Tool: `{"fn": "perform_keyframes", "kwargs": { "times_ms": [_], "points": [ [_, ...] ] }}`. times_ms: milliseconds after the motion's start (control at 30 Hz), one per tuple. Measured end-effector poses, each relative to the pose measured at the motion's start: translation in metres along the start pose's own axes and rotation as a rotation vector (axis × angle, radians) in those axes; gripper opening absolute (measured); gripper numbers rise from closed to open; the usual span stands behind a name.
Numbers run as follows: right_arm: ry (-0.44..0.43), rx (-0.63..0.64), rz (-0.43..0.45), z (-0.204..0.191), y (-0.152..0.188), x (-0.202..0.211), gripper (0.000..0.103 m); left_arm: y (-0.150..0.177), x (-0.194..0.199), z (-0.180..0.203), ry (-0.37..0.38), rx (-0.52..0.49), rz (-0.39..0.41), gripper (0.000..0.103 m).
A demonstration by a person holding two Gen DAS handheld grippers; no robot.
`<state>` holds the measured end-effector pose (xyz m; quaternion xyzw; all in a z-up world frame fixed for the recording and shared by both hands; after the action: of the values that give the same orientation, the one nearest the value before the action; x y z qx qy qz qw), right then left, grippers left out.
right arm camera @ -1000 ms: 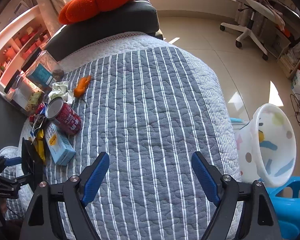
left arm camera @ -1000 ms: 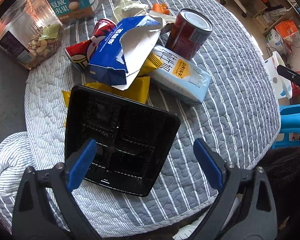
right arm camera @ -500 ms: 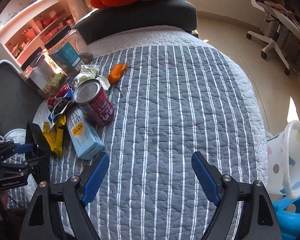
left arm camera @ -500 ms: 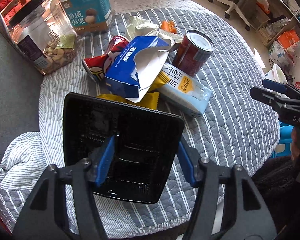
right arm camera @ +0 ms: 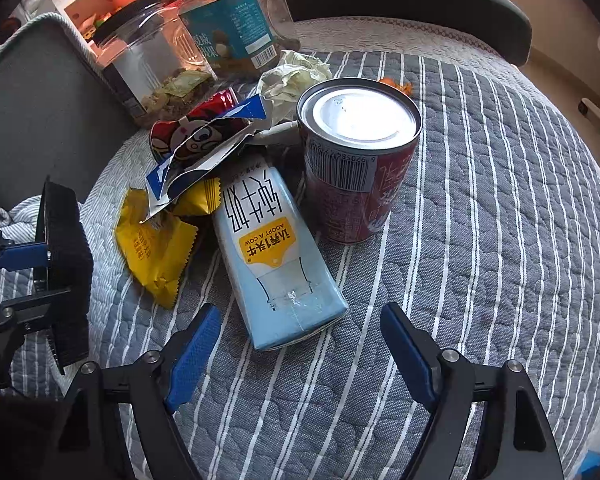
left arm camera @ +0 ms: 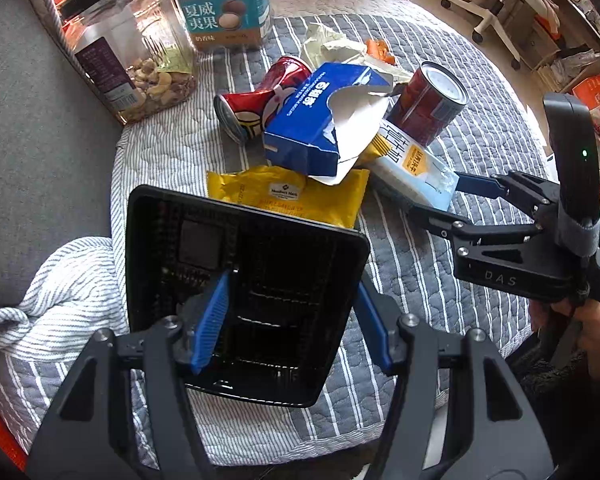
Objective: Collect trash
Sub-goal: 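Grasp the black plastic tray with the left tool while the right tool grasps the milk carton, then lift and carry the black tray and milk carton toward the white bucket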
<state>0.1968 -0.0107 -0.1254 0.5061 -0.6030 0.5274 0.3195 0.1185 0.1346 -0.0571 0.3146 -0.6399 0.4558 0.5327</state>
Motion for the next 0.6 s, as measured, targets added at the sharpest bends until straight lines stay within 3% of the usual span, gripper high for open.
{"fn": "perform_keyframes", "kwargs": {
  "times_ms": [33, 267, 600],
  "points": [
    [-0.008, 0.004, -0.009, 0.000, 0.001, 0.000, 0.058, -0.001, 0.000, 0.000, 0.003, 0.002, 0.000, 0.062],
    [-0.051, 0.005, -0.039, 0.012, 0.014, 0.038, 0.057, -0.009, 0.006, 0.014, 0.038, -0.022, 0.035, 0.062],
    [-0.035, -0.081, 0.057, 0.073, 0.042, 0.121, 0.055, -0.032, 0.017, 0.060, 0.098, -0.077, 0.105, 0.062]
  ]
}}
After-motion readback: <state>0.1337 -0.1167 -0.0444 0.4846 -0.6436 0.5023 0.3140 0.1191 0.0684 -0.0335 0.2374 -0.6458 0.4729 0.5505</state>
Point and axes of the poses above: each gripper's, at about its wrist camera, not at the fingertips, and x roughly against the way its jaws point, z to its right, y to its underside, the point moved 1 cm from there along -x, roughly the way its jaws point, and after that the axes turned 15 degrees about -x, right-handed, at the moved point
